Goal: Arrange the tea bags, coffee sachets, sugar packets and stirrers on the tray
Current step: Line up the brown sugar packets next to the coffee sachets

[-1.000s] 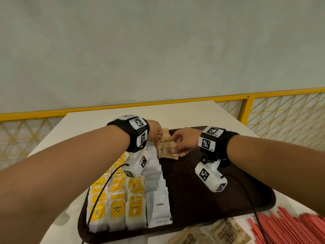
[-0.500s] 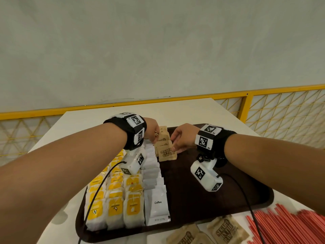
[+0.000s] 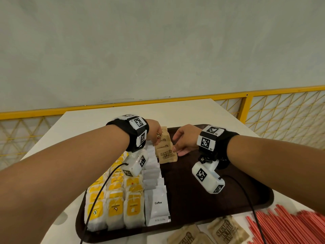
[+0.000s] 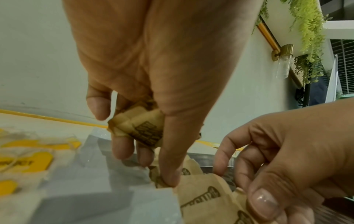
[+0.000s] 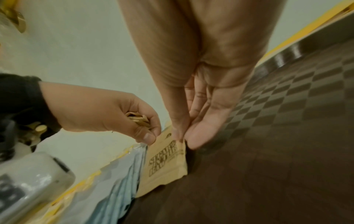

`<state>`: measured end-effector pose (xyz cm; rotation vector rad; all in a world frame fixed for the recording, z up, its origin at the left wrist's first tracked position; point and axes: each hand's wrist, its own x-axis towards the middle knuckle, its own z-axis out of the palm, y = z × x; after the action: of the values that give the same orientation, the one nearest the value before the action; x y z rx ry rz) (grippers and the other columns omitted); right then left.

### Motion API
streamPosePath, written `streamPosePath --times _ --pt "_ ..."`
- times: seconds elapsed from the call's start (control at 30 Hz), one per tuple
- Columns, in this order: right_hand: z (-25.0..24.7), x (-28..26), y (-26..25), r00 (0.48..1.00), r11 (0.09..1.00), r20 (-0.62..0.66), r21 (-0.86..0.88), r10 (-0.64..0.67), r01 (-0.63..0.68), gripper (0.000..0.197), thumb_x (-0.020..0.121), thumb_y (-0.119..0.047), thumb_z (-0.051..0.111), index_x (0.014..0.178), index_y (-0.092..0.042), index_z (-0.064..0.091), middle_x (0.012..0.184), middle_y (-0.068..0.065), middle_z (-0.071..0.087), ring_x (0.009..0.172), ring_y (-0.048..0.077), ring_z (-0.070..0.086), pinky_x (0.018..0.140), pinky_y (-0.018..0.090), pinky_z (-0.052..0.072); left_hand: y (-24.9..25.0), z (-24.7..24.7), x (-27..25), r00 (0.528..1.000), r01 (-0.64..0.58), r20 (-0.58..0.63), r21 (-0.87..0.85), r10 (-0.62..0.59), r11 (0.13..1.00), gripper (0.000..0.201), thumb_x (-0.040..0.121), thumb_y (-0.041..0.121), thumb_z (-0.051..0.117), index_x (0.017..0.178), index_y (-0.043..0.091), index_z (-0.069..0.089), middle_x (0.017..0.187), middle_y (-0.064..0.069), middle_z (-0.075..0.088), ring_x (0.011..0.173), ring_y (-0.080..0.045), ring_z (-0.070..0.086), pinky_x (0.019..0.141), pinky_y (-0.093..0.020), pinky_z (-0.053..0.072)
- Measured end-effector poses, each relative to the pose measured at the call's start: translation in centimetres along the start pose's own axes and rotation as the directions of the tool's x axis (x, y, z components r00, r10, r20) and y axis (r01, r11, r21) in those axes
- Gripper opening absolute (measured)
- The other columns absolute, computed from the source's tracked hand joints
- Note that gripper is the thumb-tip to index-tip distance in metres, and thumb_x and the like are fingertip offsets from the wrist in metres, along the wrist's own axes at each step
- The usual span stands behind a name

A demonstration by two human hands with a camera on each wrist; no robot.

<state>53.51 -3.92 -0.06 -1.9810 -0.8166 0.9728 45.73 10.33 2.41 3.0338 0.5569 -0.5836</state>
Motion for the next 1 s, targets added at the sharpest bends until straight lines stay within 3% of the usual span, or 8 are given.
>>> streamPosePath --times 0.17,0.3,0.47,0.7,0.77,0.83,0.9,1.0 --pt "0.5 0.2 0.4 1.0 0.997 0.001 0.077 -0.014 0.013 0.026 0.079 0.012 0.067 0.092 -0.005 0.053 0.086 0.017 0.067 0.073 0.024 0.069 0.06 0.027 0.06 0.2 0.1 0.0 1.0 0.0 -0.014 -0.009 0.0 1.0 0.02 0.088 0.018 0.064 0.107 0.015 0.068 0.097 0.0 0.057 0.087 -0.016 0.049 0.073 -0.026 0.038" --pt "0.9 0.5 0.5 1.0 0.999 0.012 0.039 -0.012 0.011 0.022 0.08 0.013 0.065 0.088 -0.006 0.056 0.098 0.018 0.069 0.091 0.029 0.07 0.076 0.034 0.059 0.2 0.1 -0.1 1.0 -0.015 -0.02 -0.016 0.014 1.0 0.018 0.088 0.019 0.064 0.105 0.015 0.068 0.099 0.001 0.057 0.089 -0.016 0.048 0.075 -0.026 0.037" --pt "1.1 0.4 0.9 1.0 0.996 -0.012 0.085 -0.017 0.018 0.022 0.081 0.016 0.06 0.086 -0.005 0.057 0.091 0.016 0.068 0.094 0.03 0.069 0.076 0.035 0.059 0.2 0.0 -0.2 1.0 -0.027 -0.017 -0.022 0.026 0.999 0.016 0.087 0.018 0.065 0.102 0.014 0.069 0.105 -0.002 0.061 0.088 -0.016 0.049 0.071 -0.024 0.037" --pt "0.7 -0.3 0.1 0.993 0.998 -0.12 0.057 -0.003 0.01 0.01 0.086 -0.001 0.065 0.082 -0.006 0.058 0.079 0.014 0.062 0.062 0.017 0.06 0.072 0.035 0.059 -0.4 -0.8 -2.0 0.996 -0.059 -0.084 -0.288 0.036 0.956 0.024 0.093 0.016 0.057 0.116 0.018 0.063 0.104 0.0 0.061 0.07 -0.008 0.052 0.06 -0.016 0.04" --pt "0.3 -1.0 -0.6 0.982 0.989 -0.181 0.121 -0.056 0.079 0.008 0.087 -0.002 0.065 0.084 -0.005 0.058 0.075 0.012 0.059 0.063 0.017 0.059 0.076 0.038 0.059 -0.4 -0.5 -3.0 0.987 -0.121 -0.155 -0.612 0.032 0.781 0.032 0.095 0.013 0.051 0.126 0.024 0.05 0.1 -0.002 0.063 0.073 -0.011 0.058 0.062 -0.019 0.044" --pt "0.3 -2.0 -1.2 0.978 0.951 -0.18 0.267 -0.11 0.156 0.01 0.088 -0.001 0.063 0.095 -0.004 0.056 0.079 0.013 0.059 0.067 0.019 0.061 0.074 0.039 0.06 -0.2 0.0 -4.6 0.978 -0.203 -0.203 -0.895 0.041 0.398 0.038 0.097 0.008 0.048 0.13 0.024 0.041 0.097 -0.007 0.066 0.073 -0.015 0.061 0.061 -0.024 0.046" --pt "0.7 -3.2 -1.7 0.983 0.902 -0.113 0.392 -0.145 0.178 0.026 0.088 -0.005 0.065 0.11 -0.002 0.051 0.088 0.016 0.06 0.073 0.023 0.065 0.068 0.038 0.061 0.4 0.4 -5.9 0.957 -0.289 -0.289 -0.954 0.009 0.077 0.035 0.099 0.011 0.047 0.131 0.021 0.041 0.1 -0.011 0.068 0.078 -0.018 0.063 0.068 -0.028 0.051" --pt "1.6 -4.6 -2.3 0.979 0.84 -0.067 0.504 -0.193 0.2 0.038 0.088 -0.009 0.065 0.12 -0.004 0.045 0.098 0.018 0.061 0.078 0.024 0.067 0.067 0.038 0.061 1.2 1.0 -7.2 0.91 -0.414 -0.404 -0.899 -0.099 -0.14 0.028 0.1 0.015 0.045 0.127 0.018 0.05 0.111 -0.004 0.066 0.095 -0.017 0.063 0.088 -0.033 0.05"
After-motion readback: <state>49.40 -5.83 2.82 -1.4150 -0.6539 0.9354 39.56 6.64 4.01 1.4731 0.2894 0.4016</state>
